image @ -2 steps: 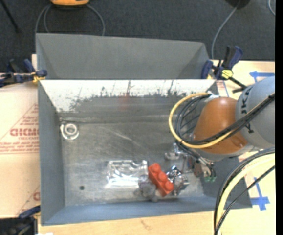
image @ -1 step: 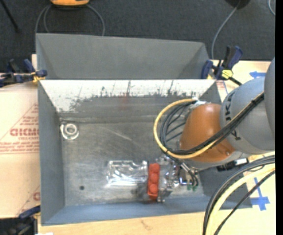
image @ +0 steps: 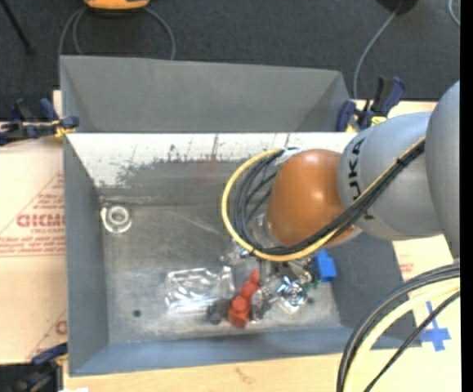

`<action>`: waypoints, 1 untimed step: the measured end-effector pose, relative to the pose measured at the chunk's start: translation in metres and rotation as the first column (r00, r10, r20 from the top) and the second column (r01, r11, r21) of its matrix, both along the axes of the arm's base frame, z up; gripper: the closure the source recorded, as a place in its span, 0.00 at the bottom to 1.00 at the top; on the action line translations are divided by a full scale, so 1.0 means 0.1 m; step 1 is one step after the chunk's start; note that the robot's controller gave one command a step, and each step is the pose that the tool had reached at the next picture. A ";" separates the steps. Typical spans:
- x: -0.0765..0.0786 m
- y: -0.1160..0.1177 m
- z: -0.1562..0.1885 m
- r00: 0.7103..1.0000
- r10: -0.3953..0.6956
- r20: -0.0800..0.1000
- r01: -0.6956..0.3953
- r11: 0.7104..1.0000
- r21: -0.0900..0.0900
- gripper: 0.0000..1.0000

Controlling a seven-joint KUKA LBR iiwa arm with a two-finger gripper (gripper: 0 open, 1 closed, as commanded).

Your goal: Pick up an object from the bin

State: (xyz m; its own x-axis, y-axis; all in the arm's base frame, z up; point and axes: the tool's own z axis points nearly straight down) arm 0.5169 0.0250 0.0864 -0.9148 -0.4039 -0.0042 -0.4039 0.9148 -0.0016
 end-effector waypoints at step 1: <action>-0.01 -0.01 0.00 1.000 0.000 -0.002 0.000 1.000 -0.001 1.00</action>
Offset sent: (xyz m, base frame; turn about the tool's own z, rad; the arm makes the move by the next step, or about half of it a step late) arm 0.0000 0.0000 0.0000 0.0000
